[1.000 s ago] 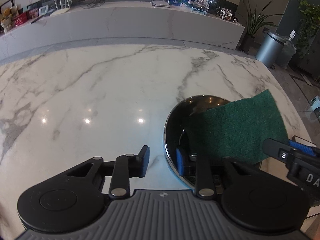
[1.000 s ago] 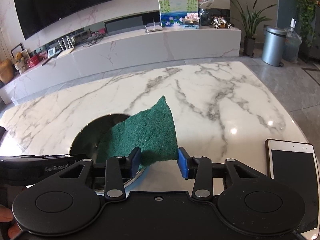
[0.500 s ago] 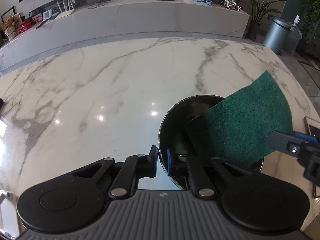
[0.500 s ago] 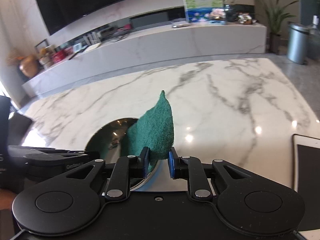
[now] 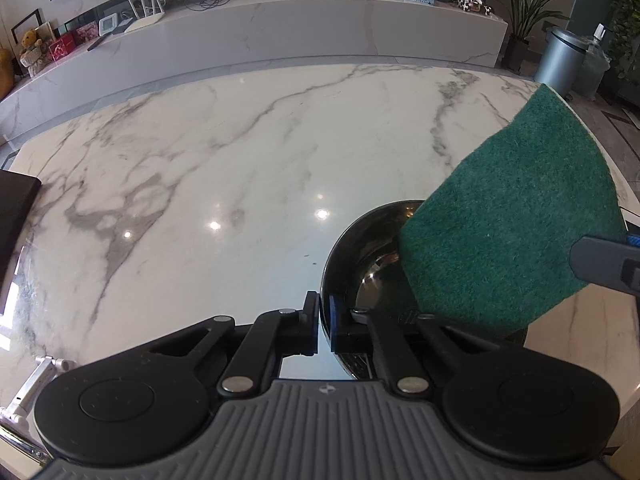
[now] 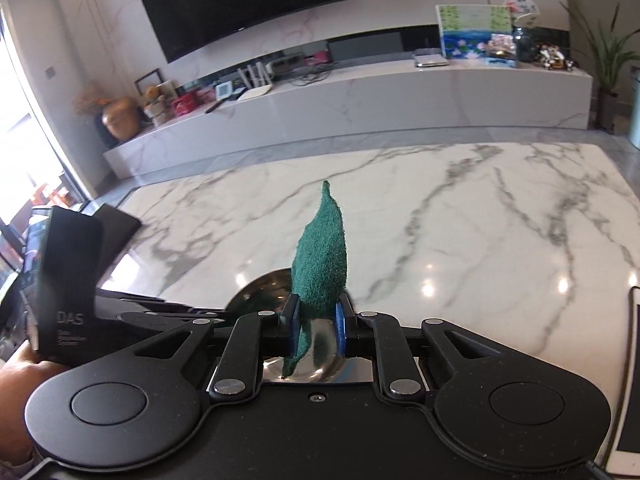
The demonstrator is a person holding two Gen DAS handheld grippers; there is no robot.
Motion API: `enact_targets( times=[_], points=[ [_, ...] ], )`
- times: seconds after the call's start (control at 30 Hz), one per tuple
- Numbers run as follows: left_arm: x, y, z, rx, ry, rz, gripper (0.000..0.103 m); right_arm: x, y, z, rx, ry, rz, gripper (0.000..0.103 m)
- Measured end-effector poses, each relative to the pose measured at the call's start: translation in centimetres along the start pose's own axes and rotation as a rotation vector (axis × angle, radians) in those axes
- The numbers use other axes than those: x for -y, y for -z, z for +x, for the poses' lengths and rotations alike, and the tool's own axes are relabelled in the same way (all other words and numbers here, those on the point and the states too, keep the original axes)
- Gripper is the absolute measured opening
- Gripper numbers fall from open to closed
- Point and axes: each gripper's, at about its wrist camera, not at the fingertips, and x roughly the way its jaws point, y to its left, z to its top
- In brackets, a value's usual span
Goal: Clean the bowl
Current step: 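Close the right gripper on the green scouring pad and lift it, then grasp the bowl rim with the left gripper while the right gripper holds the pad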
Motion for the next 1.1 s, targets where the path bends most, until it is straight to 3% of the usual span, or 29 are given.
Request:
enact_targets(
  times=[0.23, 0.57, 0.83, 1.1],
  points=[
    [-1.1, 0.6, -1.0, 0.011, 0.036, 0.020, 0.004, -1.3, 1.4, -0.1, -0.061, 0.001, 0.013, 0.015],
    [-1.4, 0.8, -0.4, 0.002, 0.034, 0.069, 0.003, -1.1, 2.1, 2.2, -0.143, 0.128, -0.017, 0.015],
    [-1.4, 0.9, -0.3, -0.015, 0.043, 0.080, 0.004, -2.0, 1.8, 3.0, -0.169, 0.211, -0.117, 0.034],
    [-2.2, 0.9, -0.2, -0.037, 0.078, 0.043, 0.005, -2.5, 1.2, 2.6, -0.169, 0.286, -0.227, 0.039]
  ],
)
